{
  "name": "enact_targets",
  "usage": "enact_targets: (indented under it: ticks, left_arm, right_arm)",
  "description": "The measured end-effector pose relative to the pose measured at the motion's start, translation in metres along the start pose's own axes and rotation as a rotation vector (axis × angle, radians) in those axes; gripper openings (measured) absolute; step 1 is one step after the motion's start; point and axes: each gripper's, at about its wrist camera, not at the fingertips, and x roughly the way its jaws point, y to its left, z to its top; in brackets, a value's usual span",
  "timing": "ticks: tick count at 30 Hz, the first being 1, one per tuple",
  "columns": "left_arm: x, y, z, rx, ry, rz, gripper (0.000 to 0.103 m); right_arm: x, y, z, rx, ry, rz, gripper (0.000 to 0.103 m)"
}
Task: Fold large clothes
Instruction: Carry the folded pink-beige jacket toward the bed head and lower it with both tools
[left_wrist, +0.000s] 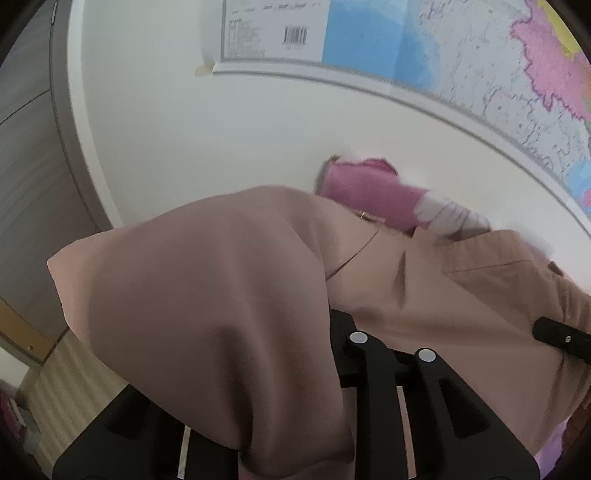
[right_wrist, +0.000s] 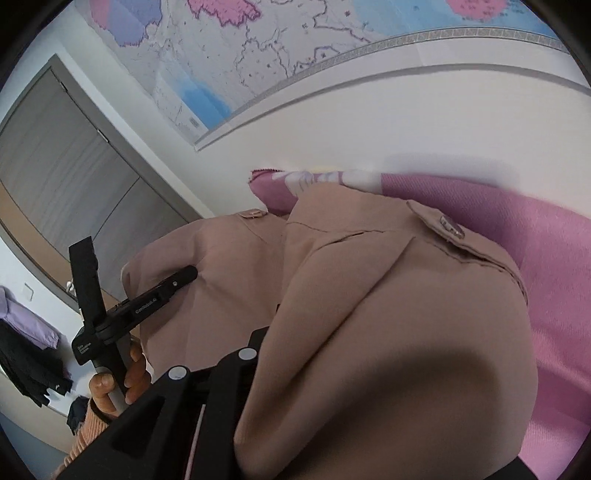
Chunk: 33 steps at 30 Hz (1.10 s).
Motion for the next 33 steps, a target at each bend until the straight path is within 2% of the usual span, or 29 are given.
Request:
enact_targets:
  ticks: [2,3,5,6,7,11,12,17,21,26,29,30,31,32,33]
  left_arm:
    - [0.002,0.001,-0.003,0.003,0.012,0.009,0.026]
    - [0.003,0.002,-0.005,0.006,0.015,0.015,0.028]
    - [0.004,0.004,-0.009,0.007,0.033,0.036,0.040]
    - [0.005,0.005,-0.010,0.003,0.038,0.038,0.041]
    - [0.005,0.007,-0.012,-0.001,0.047,0.039,0.042]
    - [-0.001,0.007,-0.017,0.021,0.051,0.072,0.050]
    - [-0.005,0.006,-0.019,0.036,0.047,0.076,0.051]
    - [-0.022,0.002,-0.027,0.087,0.034,0.111,0.062]
    - [-0.042,0.003,-0.031,0.091,0.012,0.127,0.065]
    - [-0.073,0.019,-0.035,0.029,-0.047,0.114,0.067]
    - [-0.096,0.016,-0.040,0.052,-0.120,0.124,0.072]
    - [-0.104,0.011,-0.043,0.068,-0.138,0.105,0.072]
    - [-0.109,0.007,-0.044,0.080,-0.145,0.081,0.073]
    - [-0.113,-0.001,-0.048,0.103,-0.149,0.041,0.073]
    - [-0.115,-0.006,-0.050,0.118,-0.149,0.019,0.075]
  right_arm:
    - [0.000,-0.001,-0.002,0.005,0.015,-0.010,0.019]
    - [0.002,-0.001,0.000,0.009,0.023,-0.020,0.025]
    - [0.005,-0.003,0.001,0.011,0.038,-0.049,0.028]
    - [0.007,-0.002,0.002,0.007,0.044,-0.051,0.032]
    - [0.006,-0.004,0.002,0.006,0.049,-0.059,0.042]
    - [0.001,-0.015,-0.001,0.028,0.074,-0.079,0.061]
    - [-0.002,-0.018,-0.002,0.033,0.081,-0.099,0.070]
    - [-0.017,-0.029,-0.006,0.041,0.085,-0.089,0.070]
    - [-0.029,-0.038,-0.016,0.091,0.079,-0.047,0.066]
    - [-0.045,-0.046,-0.035,0.149,0.067,0.052,0.067]
    - [-0.059,-0.041,-0.050,0.118,0.063,0.060,0.067]
    - [-0.064,-0.040,-0.057,0.109,0.056,0.071,0.064]
    - [-0.066,-0.039,-0.062,0.098,0.060,0.080,0.029]
    - [-0.066,-0.035,-0.067,0.072,0.077,0.078,0.004]
    - [-0.066,-0.035,-0.071,0.075,0.086,0.076,0.003]
